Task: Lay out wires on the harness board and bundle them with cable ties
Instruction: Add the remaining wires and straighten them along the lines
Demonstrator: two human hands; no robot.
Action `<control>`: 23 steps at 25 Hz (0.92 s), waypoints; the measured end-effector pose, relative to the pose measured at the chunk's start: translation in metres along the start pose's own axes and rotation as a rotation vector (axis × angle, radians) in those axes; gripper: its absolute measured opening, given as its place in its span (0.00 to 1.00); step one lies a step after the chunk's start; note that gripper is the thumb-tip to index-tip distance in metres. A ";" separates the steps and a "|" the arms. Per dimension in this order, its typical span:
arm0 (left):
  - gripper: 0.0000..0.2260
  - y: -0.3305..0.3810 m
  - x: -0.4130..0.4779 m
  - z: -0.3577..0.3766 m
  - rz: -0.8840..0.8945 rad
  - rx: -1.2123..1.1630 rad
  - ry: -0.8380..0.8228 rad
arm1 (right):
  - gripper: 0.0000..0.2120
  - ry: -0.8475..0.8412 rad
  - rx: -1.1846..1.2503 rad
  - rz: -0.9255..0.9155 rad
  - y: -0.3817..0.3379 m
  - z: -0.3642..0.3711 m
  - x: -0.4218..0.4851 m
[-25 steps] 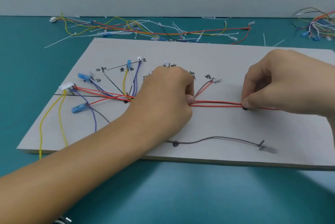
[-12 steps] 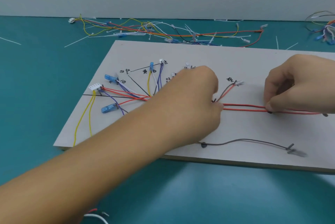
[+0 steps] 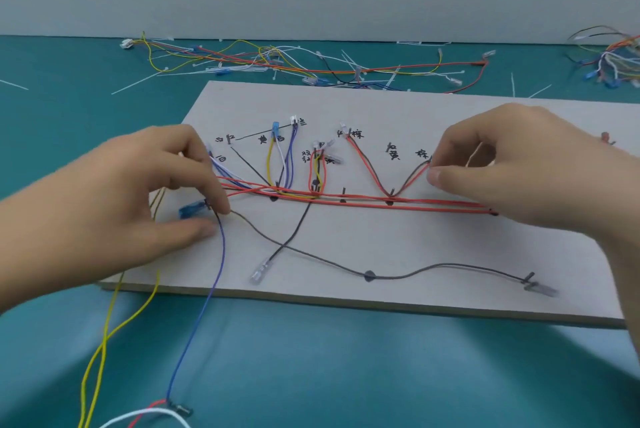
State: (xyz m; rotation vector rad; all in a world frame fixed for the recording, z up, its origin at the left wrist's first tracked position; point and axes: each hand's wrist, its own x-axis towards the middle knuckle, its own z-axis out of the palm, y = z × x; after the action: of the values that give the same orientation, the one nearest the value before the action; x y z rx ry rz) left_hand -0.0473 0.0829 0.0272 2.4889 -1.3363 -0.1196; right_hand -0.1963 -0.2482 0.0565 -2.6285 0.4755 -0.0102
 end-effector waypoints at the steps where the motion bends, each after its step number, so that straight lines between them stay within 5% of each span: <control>1: 0.09 -0.001 0.004 0.002 0.030 -0.017 0.013 | 0.04 -0.003 0.001 -0.018 -0.003 0.005 0.000; 9: 0.04 0.001 0.020 -0.004 0.195 -0.116 0.071 | 0.05 0.097 0.049 -0.147 -0.008 0.023 0.002; 18: 0.10 0.011 0.025 -0.020 0.203 -0.055 -0.171 | 0.06 0.077 0.118 -0.277 -0.012 0.035 0.001; 23: 0.05 0.045 0.018 0.004 0.455 -0.104 -0.271 | 0.05 0.029 0.146 -0.354 -0.013 0.038 0.000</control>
State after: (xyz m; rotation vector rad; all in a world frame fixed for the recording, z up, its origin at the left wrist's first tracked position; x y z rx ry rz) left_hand -0.0735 0.0441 0.0389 2.0760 -1.9166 -0.4198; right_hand -0.1891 -0.2206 0.0282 -2.5359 0.0127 -0.1889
